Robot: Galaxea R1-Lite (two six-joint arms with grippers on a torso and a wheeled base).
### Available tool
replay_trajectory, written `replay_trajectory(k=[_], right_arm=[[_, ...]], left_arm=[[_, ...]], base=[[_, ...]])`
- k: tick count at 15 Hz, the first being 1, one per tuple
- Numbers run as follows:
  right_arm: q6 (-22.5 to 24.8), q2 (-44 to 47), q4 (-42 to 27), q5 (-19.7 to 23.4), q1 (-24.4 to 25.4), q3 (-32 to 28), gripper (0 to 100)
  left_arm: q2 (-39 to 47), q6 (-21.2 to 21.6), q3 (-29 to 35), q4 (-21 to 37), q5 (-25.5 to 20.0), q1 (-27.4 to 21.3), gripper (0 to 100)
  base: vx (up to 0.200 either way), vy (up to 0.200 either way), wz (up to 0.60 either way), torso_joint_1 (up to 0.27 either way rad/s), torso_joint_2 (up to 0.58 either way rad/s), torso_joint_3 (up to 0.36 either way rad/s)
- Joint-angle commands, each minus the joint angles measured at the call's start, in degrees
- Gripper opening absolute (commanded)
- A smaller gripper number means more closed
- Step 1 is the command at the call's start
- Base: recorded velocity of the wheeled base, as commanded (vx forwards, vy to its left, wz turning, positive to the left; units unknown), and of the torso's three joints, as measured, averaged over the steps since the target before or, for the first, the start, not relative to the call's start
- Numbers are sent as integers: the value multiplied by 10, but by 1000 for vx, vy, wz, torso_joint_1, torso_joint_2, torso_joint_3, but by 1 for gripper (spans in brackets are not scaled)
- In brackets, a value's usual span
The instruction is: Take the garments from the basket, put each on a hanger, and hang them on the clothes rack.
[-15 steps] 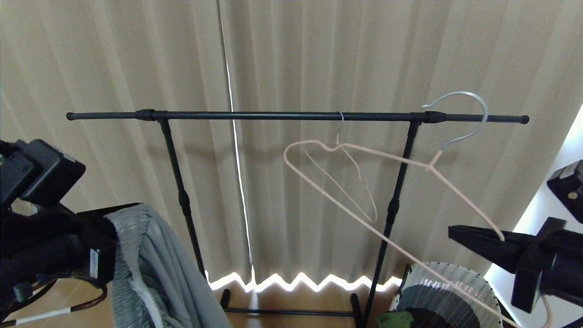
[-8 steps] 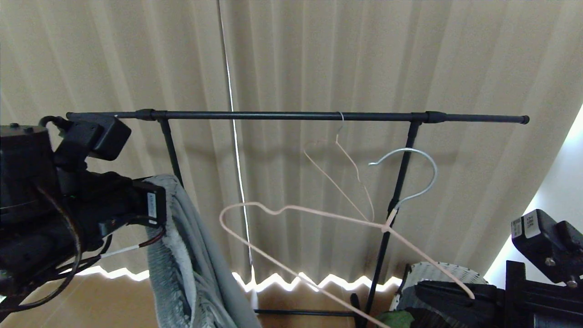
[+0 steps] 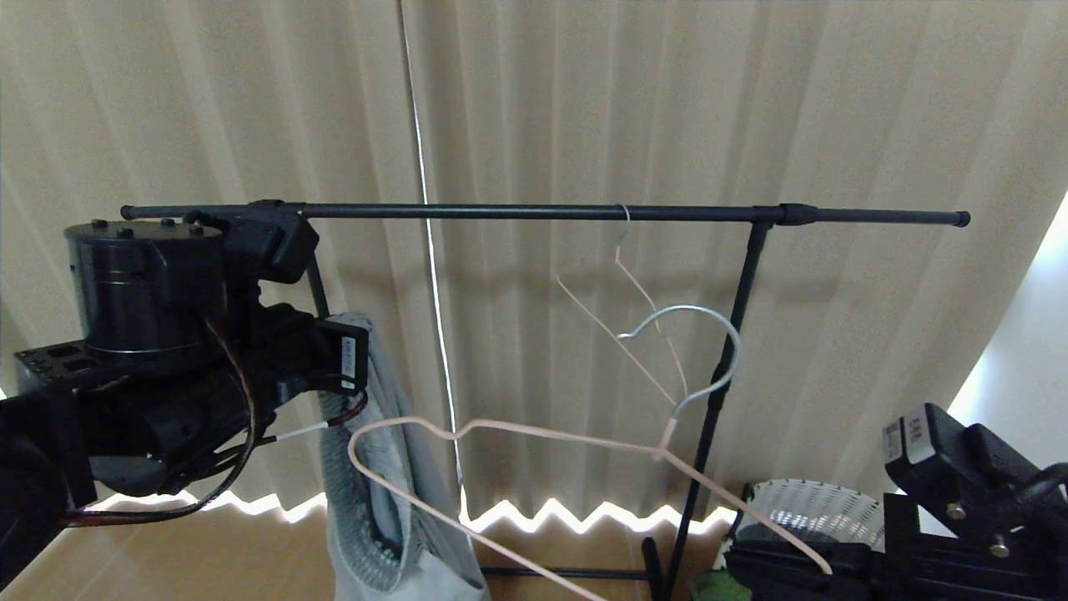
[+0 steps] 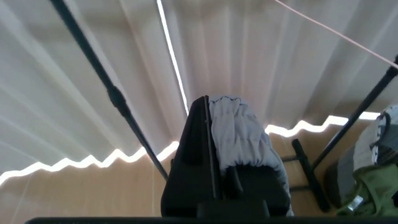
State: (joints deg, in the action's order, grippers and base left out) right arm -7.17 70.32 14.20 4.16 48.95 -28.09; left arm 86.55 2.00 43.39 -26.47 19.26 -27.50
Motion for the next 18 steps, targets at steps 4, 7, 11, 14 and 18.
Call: replay_trajectory(k=[4, 7, 11, 14, 18], right_arm=[[-52, 100, -9, -12, 6, -80, 0], [-112, 163, -6, -98, 28, -131, 0], [-174, 187, -8, -118, 60, -160, 0], [-186, 212, -8, -157, 60, -180, 0], [-196, 244, -9, -194, 59, -215, 0]], left_arm=[[5, 10, 58, 70, 2, -3, 0], [3, 9, 82, 122, 3, 12, 0], [12, 7, 79, 122, 6, 30, 0], [12, 12, 79, 124, 44, 32, 0], [7, 44, 79, 163, 48, 38, 0]], base=[[0, 0, 0, 0, 0, 0], [0, 0, 0, 0, 0, 0], [0, 0, 0, 0, 0, 0], [0, 0, 0, 0, 0, 0], [0, 0, 0, 0, 0, 0]])
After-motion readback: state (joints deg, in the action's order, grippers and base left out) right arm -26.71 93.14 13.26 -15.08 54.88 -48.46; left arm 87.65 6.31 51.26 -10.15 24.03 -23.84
